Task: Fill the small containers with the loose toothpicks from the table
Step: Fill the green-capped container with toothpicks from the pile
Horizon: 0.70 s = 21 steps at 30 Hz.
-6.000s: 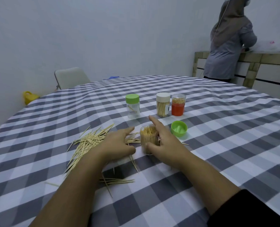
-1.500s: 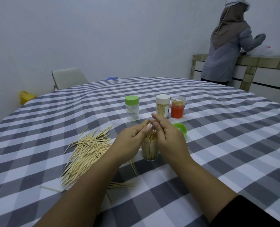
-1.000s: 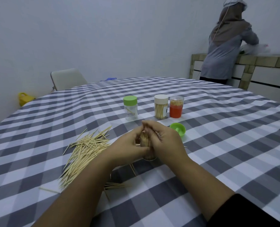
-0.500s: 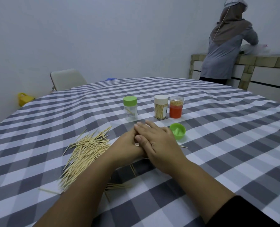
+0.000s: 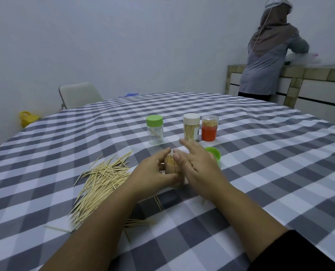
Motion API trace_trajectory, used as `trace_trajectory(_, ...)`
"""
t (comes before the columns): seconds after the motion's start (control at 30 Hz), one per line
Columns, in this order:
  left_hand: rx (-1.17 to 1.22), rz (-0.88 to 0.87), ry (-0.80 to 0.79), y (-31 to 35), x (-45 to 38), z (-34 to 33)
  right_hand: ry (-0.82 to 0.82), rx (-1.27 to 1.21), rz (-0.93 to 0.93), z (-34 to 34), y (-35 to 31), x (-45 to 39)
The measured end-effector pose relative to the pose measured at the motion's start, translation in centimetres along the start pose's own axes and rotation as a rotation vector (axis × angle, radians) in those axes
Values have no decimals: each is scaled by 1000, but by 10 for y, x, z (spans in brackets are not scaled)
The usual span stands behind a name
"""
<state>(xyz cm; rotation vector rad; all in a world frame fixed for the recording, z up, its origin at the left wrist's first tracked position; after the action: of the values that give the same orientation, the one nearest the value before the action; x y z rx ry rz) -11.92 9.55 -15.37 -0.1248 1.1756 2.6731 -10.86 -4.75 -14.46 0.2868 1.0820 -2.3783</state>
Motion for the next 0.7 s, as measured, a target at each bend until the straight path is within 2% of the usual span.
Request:
trace_trajectory(0.07,23,-7,2,1,0,1,-30,-29,-31,0,3,0)
trace_trajectory(0.23,-6,-19,41,2,2,0,12,-298,-93,3,4,0)
trace_trajectory(0.33,-120,-86,59,6,4,1,193,-400,-82,12,9,0)
trace_trajectory(0.43,-239,-132,67,7,5,2,363,-138,-148,21,26,-3)
trace_trajectory(0.47,-250,-131,68,7,5,2,343,-28,-218,21,32,-4)
trace_trajectory(0.57,-247,-137,70,8,5,1,144,177,-457,16,50,-5)
trace_trajectory(0.63,-243,-165,79,10,6,1,76,233,-503,14,55,-5)
trace_trajectory(0.7,-257,-195,80,12,6,1,81,264,-495,14,56,-4)
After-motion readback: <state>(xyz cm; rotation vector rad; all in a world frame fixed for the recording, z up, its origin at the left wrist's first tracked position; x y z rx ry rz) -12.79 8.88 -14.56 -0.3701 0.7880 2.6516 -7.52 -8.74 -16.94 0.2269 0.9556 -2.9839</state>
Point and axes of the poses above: each hand's wrist, its own x-axis away from the middle knuckle, its own z-axis out of the back of the hand, y = z × x, the point moved 3 cm from there along -x, towards the middle knuckle, and after that the axes turned 8 degrees about -x, right-handed, at the moved point
